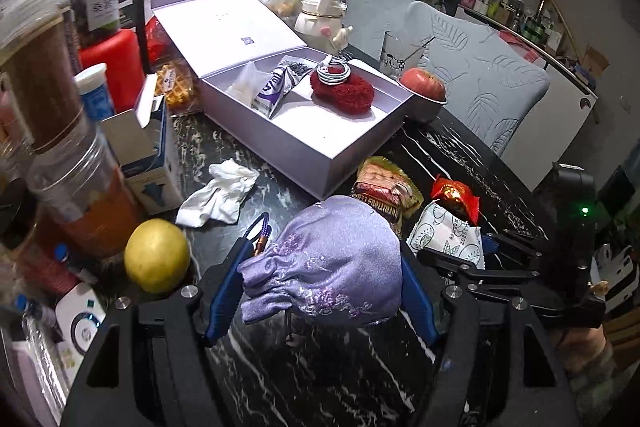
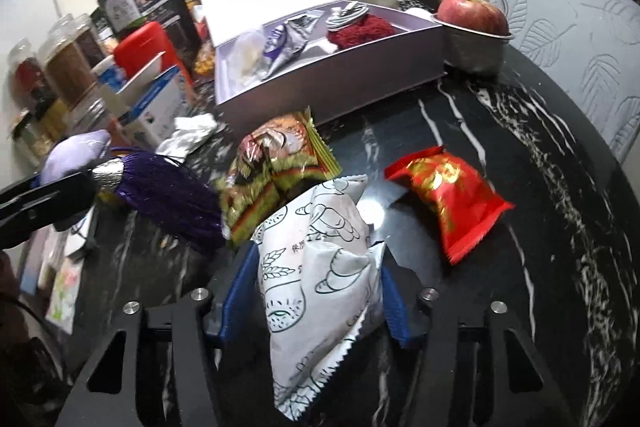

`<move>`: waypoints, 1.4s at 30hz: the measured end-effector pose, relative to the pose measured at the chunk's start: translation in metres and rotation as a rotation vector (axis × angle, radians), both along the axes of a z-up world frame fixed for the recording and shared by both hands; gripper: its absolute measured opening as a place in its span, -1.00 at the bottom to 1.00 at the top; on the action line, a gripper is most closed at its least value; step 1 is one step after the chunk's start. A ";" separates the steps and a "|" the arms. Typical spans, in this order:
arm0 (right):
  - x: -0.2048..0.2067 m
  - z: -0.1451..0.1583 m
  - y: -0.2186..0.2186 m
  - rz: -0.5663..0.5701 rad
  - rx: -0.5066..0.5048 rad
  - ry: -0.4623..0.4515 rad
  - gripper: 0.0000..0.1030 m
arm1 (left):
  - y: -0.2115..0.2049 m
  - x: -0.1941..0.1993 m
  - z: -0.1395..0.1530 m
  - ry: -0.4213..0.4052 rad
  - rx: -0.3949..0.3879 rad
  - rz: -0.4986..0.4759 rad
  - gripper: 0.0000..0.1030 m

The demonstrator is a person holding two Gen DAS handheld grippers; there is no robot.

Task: Organize soft objects
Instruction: 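Lift the purple pouch and white patterned bag and carry both toward the lavender box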

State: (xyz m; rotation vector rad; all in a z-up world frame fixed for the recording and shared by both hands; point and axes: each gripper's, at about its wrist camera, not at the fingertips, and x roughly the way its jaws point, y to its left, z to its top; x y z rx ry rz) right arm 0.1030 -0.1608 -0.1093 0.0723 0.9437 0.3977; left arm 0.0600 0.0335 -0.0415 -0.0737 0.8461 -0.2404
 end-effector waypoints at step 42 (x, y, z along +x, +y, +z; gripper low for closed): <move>-0.122 0.074 -0.026 -0.011 0.069 -0.190 -0.04 | -0.010 -0.072 0.035 -0.130 0.001 -0.010 0.36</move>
